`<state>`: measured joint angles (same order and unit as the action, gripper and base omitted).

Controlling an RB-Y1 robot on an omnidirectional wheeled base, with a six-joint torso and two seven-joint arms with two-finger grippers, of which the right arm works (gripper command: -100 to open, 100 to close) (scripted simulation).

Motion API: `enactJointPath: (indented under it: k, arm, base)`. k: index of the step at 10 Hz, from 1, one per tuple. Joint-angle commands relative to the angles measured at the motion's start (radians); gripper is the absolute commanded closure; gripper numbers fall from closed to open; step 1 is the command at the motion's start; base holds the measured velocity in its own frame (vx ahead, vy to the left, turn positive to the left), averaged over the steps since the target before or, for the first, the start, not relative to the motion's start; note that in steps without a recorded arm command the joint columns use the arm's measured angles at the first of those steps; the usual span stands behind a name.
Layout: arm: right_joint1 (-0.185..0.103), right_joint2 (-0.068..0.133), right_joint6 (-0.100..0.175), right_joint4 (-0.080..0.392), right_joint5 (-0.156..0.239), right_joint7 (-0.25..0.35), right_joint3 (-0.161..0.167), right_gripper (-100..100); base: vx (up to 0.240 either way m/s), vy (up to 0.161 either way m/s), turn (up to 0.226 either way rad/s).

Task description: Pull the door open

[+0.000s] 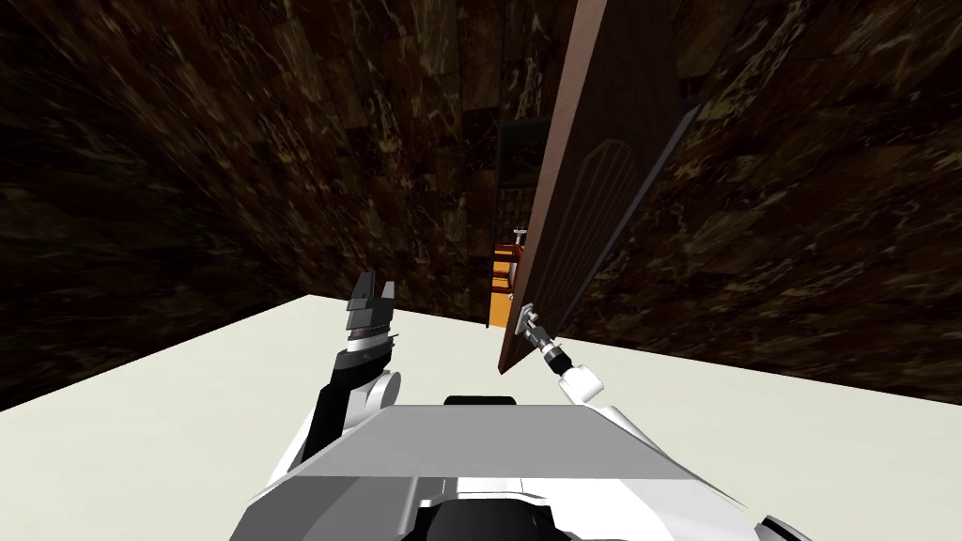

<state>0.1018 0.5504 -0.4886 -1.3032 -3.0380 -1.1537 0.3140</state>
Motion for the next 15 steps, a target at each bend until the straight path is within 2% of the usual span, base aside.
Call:
enactJointPath:
  k: [1, 2, 3, 5, 7, 8, 9, 14, 15]
  arm:
    - [0.002, 0.007, -0.009, -0.028, -0.002, -0.008, -0.022, -100]
    - [0.01, 0.002, -0.003, -0.012, -0.003, -0.001, 0.0, -100]
    - [-0.007, 0.032, 0.031, -0.026, 0.015, 0.023, 0.002, -100]
    - [-0.019, 0.049, 0.048, -0.032, 0.026, 0.036, 0.0, -100]
    - [-0.022, 0.054, 0.053, -0.034, 0.029, 0.04, -0.001, -100]
    - [-0.003, 0.041, 0.066, -0.037, 0.023, 0.037, 0.021, -100]
    - [-0.003, 0.041, 0.066, -0.037, 0.023, 0.037, 0.021, 100]
    - [-0.003, 0.041, 0.066, -0.037, 0.023, 0.037, 0.021, 100]
    - [0.0, 0.041, 0.044, -0.043, 0.012, 0.035, 0.029, -100]
  base:
    - [-0.076, -0.085, 0.004]
    - [-0.029, -0.017, 0.03]
    - [-0.004, -0.022, 0.13]
    - [0.006, -0.045, 0.061]
    - [0.025, -0.021, 0.009]
    - [0.011, 0.002, 0.036]
    - [-0.004, 0.011, -0.015]
    - [-0.002, 0.0, 0.0]
    - [-0.077, -0.12, 0.043]
